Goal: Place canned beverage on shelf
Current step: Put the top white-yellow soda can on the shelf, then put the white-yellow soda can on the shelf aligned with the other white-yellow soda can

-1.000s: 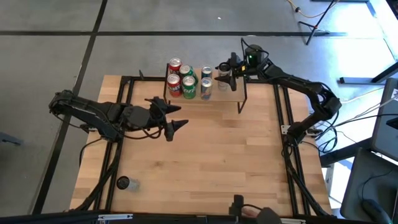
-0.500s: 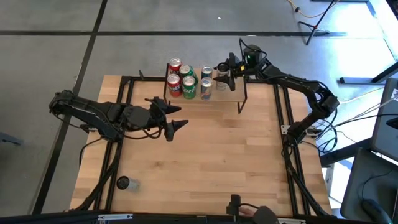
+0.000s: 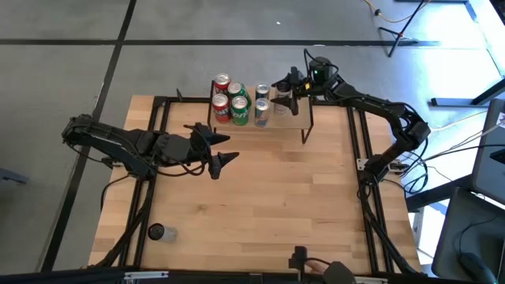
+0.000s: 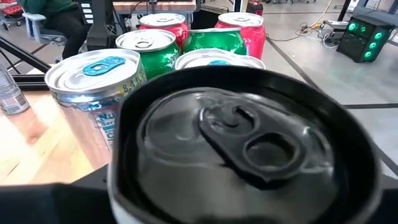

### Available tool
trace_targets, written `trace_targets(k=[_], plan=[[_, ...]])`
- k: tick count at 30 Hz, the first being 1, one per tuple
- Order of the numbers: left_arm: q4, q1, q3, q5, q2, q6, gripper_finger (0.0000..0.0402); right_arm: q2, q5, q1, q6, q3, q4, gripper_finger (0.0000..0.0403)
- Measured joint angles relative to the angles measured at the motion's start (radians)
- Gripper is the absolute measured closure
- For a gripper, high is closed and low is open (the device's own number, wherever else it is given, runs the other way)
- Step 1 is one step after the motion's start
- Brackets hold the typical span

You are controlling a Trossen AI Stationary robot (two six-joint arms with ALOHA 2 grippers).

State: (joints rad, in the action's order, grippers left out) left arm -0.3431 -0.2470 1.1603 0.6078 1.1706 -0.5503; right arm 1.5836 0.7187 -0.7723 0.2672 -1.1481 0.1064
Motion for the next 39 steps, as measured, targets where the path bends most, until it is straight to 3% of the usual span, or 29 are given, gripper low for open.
trace_targets(k=[14, 18, 21, 26, 33, 35, 39], plan=[[0.0, 0.0, 0.0, 0.0, 0.0, 0.002, 0.0072, -0.084, -0.001, 0.0, -0.038, -0.079, -0.013, 0.0098], [-0.001, 0.0, 0.0, -0.014, 0.0, -0.055, 0.0072, -0.116, 0.0, 0.0, -0.118, -0.146, -0.039, 0.0097], [-0.005, 0.0, -0.001, -0.108, 0.0, -0.144, 0.0072, -0.143, 0.007, 0.025, -0.275, -0.201, -0.063, 0.0097], [0.016, 0.0, -0.001, -0.132, 0.0, -0.188, 0.0072, -0.179, 0.052, 0.146, -0.448, -0.233, -0.085, 0.0097], [-0.015, -0.023, 0.027, -0.164, 0.007, -0.201, 0.0072, -0.193, 0.103, 0.404, -0.415, -0.234, -0.14, 0.0097], [-0.077, -0.048, 0.076, -0.158, 0.001, -0.186, 0.0072, -0.192, 0.076, 0.47, -0.413, -0.234, -0.172, 0.0097], [-0.302, -0.136, 0.19, -0.129, -0.001, -0.204, 0.0072, -0.192, -0.08, 0.588, -0.421, -0.234, -0.238, 0.0097]])
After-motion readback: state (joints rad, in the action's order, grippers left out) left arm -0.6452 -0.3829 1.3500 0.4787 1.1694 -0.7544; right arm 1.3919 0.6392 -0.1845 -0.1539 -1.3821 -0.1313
